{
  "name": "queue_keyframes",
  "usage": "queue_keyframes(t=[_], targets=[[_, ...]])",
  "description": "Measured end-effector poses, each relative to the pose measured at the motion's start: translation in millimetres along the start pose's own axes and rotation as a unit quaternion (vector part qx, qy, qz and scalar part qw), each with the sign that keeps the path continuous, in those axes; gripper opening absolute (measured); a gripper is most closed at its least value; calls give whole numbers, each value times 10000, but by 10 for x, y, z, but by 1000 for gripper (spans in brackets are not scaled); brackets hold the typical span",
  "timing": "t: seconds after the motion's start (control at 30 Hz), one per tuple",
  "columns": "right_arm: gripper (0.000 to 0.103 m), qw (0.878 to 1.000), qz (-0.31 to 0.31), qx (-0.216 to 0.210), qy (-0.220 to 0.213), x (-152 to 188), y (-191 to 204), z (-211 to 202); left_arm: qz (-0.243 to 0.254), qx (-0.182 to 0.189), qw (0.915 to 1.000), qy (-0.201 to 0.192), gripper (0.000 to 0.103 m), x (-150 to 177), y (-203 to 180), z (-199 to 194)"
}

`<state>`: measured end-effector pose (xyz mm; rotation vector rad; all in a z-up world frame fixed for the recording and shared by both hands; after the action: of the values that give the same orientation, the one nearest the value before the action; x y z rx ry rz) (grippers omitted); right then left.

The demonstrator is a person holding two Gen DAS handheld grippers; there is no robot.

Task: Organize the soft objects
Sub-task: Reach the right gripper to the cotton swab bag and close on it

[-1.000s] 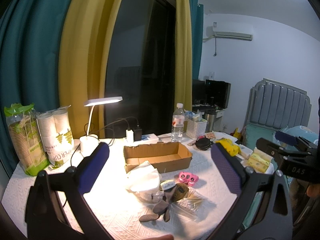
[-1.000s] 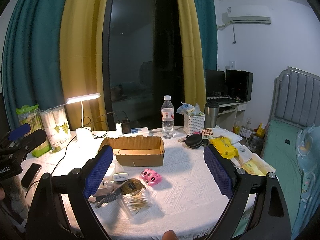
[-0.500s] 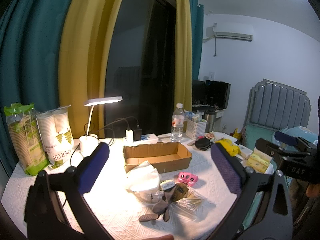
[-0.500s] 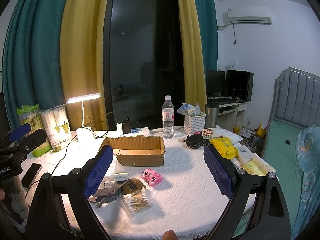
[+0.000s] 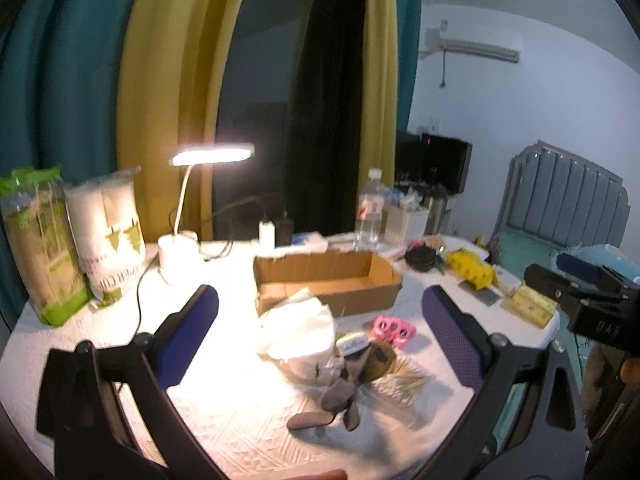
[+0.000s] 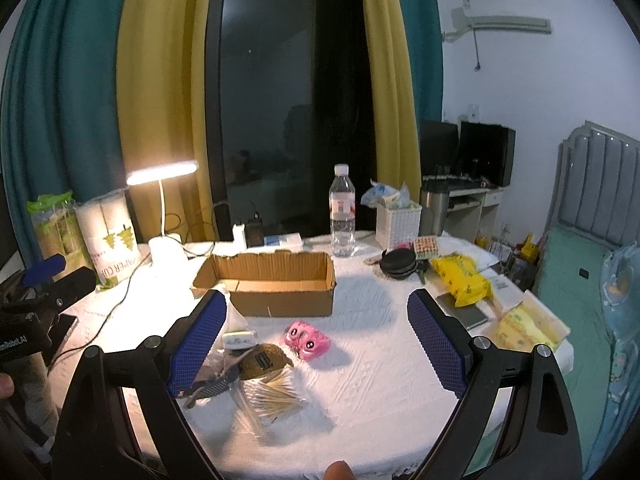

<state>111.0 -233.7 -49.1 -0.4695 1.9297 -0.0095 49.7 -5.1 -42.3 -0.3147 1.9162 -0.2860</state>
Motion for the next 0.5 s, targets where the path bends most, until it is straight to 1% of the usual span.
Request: queue_keyframes(t=[0.27,0.5], targets=[[94,9977,142,-219,626,307,-66,524,0,-225,9971,728,102,318,184,567],[94,9921,166,-577,1105,626,3,959,72,-362,9896,1392,102,675,260,940]])
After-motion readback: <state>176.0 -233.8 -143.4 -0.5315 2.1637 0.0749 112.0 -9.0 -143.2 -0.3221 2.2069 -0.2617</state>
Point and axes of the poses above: each gripper's, at about its wrist camera, not at the fingertips, and z roughly the way its jaws point, y to its left, x to its underside, the point moved 2 cm from there along z, roughly the way its jaws point, and after that the axes turned 14 degrees about -z, right-handed, at the moved point
